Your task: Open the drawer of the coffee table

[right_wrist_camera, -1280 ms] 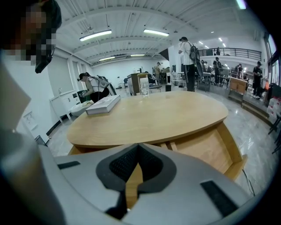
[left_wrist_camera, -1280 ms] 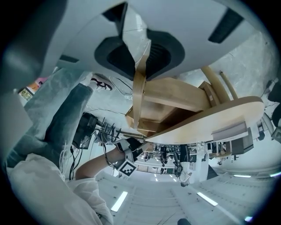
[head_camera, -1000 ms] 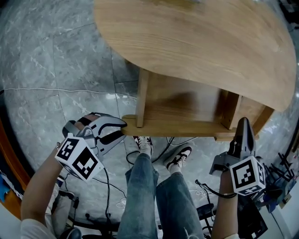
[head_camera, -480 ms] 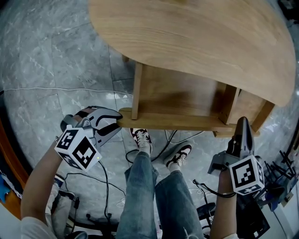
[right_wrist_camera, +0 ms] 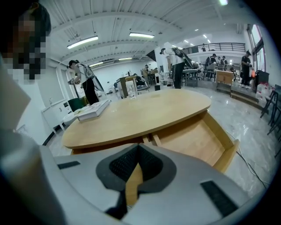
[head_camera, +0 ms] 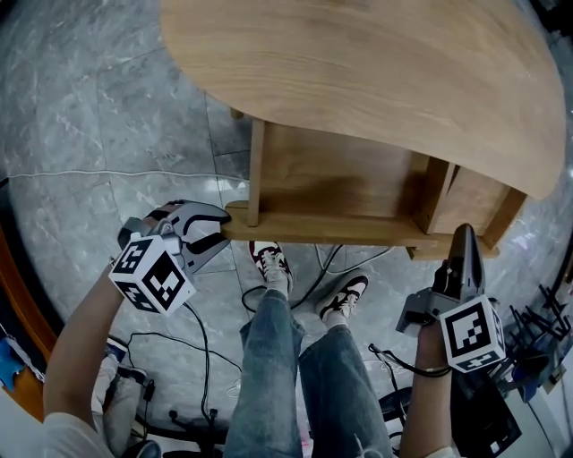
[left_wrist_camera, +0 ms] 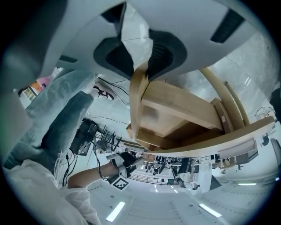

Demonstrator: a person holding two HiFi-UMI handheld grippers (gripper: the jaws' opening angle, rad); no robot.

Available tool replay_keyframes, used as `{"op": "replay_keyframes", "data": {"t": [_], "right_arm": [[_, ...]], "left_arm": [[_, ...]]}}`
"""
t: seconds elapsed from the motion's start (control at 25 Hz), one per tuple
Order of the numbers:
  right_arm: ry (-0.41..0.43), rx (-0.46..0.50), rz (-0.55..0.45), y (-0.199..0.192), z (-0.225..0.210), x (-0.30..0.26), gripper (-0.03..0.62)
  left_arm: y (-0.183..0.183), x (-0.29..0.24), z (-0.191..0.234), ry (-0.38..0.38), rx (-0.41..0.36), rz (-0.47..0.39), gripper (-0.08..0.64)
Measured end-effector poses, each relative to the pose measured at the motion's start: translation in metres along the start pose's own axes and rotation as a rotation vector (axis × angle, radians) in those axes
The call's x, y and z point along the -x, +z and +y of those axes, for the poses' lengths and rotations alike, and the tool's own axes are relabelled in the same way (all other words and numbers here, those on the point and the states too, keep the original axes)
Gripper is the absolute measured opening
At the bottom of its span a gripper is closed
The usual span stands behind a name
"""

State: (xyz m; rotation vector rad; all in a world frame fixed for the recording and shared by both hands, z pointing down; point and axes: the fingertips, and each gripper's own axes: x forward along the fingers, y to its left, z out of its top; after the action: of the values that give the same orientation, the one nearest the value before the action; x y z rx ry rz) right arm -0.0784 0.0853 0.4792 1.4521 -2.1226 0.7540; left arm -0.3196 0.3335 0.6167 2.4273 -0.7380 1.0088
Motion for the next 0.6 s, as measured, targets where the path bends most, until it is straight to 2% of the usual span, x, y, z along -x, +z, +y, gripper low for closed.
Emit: {"op": "replay_keyframes", "data": {"t": [0.28, 0.6], "right_arm": [[0.025, 0.026, 0.008, 0.0, 0.004, -0.01, -0.002], [0.071, 0.072, 0.003, 0.013, 0.017, -0.008, -0.002]], "left_arm": [[0.001, -0.001, 0.002, -0.003, 0.032, -0.018, 0.097], [-0.004, -0.001, 0.004, 0.046, 0.236, -0.038, 0.125]]}}
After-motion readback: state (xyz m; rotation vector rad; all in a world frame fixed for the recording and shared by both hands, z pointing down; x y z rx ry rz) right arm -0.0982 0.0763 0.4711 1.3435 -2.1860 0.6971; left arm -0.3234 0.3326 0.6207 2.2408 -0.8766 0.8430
